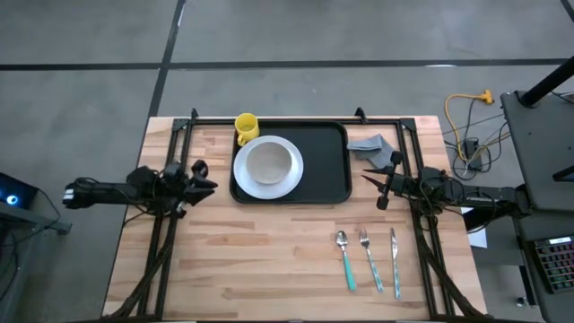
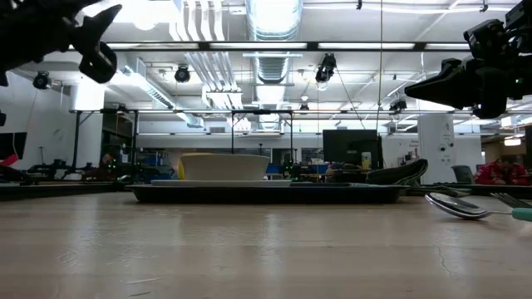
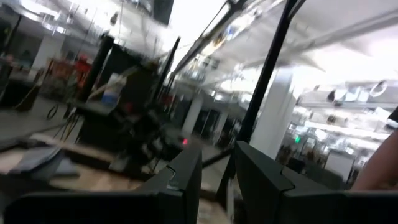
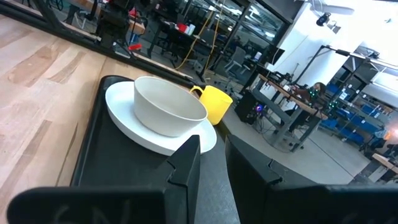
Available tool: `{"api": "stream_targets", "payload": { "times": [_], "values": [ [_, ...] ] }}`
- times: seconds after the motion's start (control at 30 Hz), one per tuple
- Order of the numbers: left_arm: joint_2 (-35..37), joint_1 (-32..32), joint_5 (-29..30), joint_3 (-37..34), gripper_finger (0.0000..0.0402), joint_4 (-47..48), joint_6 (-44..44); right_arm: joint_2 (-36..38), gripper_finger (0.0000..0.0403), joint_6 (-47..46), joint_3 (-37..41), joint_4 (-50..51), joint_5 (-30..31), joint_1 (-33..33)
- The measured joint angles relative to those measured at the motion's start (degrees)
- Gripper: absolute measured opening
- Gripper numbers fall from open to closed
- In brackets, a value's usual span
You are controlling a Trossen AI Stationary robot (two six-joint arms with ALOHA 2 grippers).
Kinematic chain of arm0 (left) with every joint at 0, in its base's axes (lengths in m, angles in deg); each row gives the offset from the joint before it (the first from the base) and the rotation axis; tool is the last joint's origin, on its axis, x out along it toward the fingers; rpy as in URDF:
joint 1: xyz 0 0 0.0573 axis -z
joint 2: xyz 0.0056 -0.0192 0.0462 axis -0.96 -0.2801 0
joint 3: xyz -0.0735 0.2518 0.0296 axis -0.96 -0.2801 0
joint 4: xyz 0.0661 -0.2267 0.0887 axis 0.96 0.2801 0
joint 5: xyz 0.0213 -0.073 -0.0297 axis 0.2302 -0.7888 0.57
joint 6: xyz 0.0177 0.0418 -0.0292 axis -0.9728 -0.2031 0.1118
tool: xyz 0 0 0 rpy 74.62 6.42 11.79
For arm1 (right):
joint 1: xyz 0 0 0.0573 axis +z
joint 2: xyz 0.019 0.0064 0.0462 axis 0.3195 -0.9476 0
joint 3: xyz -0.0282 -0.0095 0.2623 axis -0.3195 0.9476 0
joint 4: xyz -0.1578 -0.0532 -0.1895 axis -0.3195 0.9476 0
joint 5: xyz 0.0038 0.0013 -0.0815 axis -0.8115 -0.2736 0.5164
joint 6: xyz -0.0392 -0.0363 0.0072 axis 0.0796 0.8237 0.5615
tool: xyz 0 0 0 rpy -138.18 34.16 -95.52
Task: Set up tray
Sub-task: Put the gray napkin on the black serving tray to the right of the white plate
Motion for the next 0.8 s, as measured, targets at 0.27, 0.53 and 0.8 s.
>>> {"api": "stream_targets", "payload": {
  "times": [0.27, 0.53, 0.8],
  "values": [
    [-0.1, 0.0, 0.0, -2.1, 0.0082, 5.7, -0.8, 0.0, 0.0068, 0.0, 0.0, 0.0, 0.0, 0.0],
    [-0.1, 0.0, 0.0, -2.2, 0.0082, 8.8, -3.5, 0.0, 0.0068, 0.0, 0.0, 0.0, 0.0, 0.0],
    [-0.1, 0.0, 0.0, -2.2, 0.0082, 16.5, -1.9, 0.0, 0.0068, 0.0, 0.0, 0.0, 0.0, 0.0]
  ]
}}
